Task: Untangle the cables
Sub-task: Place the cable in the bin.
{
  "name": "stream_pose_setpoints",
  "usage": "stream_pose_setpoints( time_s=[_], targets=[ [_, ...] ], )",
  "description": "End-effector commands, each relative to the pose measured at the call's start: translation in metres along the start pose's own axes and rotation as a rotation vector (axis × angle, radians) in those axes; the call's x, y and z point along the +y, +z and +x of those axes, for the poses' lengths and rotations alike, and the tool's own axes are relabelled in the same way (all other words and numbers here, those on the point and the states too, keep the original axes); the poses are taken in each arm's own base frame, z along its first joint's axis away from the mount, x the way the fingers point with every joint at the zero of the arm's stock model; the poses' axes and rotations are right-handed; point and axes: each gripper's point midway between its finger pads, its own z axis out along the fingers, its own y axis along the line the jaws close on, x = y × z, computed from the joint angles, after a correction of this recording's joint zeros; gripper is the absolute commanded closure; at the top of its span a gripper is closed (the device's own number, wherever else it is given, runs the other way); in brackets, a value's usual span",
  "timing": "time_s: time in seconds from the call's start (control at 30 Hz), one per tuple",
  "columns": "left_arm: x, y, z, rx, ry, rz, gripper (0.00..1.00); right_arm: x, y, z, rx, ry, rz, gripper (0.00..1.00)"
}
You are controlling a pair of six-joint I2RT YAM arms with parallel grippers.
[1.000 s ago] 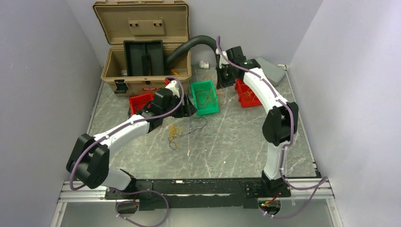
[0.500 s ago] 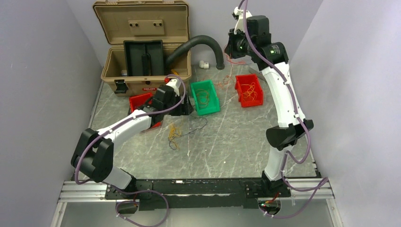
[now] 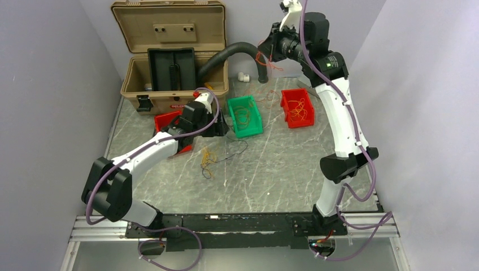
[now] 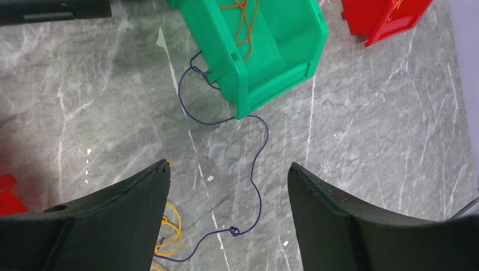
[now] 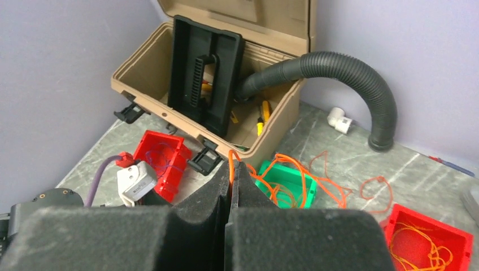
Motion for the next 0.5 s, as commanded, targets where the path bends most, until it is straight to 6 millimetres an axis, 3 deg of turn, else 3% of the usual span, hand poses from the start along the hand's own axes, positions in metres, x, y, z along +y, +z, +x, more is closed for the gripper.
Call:
stream_pose_setpoints(
  time_s=[0.0, 0.23, 0.47],
  targets=[
    [-0.004, -0.014, -0.016, -0.061, 0.021, 0.013, 0.21, 0.009, 0.022, 0.007, -0.011, 0.018, -0.057, 1.00],
    [0.000, -0.014, -0.007, -0.028, 0.014, 0.007, 0.20, -0.011, 0.059, 0.071, 0.125, 0.021, -0.002, 1.00],
    [0.002, -0.017, -0.002, -0.002, 0.023, -0.006, 0.17, -0.031, 0.093, 0.154, 0.283, 0.050, 0.011, 1.00]
  ],
)
